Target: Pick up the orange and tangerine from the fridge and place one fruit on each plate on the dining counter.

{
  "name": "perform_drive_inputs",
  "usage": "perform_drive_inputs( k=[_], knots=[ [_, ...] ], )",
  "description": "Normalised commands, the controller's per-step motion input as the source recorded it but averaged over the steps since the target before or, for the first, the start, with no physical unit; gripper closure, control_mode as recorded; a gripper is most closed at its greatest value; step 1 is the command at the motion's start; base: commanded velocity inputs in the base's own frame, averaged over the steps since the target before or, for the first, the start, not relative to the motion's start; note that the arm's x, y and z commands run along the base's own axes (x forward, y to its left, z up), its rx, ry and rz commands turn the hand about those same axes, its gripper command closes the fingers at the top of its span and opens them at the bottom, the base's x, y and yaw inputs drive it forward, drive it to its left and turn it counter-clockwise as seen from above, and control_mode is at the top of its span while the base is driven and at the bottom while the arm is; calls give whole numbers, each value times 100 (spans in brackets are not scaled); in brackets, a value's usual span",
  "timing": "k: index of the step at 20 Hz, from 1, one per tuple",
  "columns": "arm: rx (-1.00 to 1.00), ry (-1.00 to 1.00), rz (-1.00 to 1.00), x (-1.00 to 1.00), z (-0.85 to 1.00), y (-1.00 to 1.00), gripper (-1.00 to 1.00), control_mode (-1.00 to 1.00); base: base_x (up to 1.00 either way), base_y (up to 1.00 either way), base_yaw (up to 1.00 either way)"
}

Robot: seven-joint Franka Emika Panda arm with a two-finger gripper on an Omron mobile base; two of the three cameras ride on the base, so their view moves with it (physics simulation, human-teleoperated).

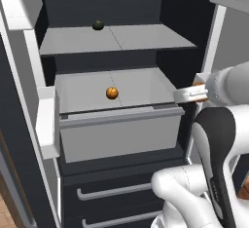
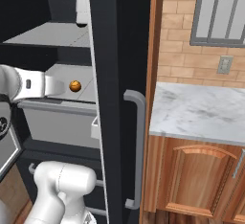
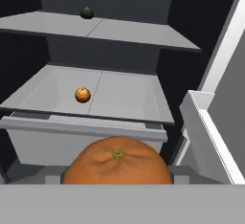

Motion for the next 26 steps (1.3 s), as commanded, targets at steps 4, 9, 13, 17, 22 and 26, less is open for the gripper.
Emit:
perform_drive_inputs(
  k=[4, 9, 13, 17, 22, 26],
  knots=[
    [-1, 3, -5, -64, 4, 6, 100, -100, 0, 0, 0],
    [0, 0, 0, -27, 0, 0, 100, -100, 0, 0, 0],
    [1, 0, 0, -30, 0, 1, 100, 100, -25, 1, 0],
    [0, 0, 0, 0, 0, 0, 100, 100, -100, 58, 3],
    [0, 0, 0, 0, 0, 0, 100, 100, -100, 52, 0],
    [0, 0, 0, 0, 0, 0, 100, 100, -100, 47, 0]
  ],
)
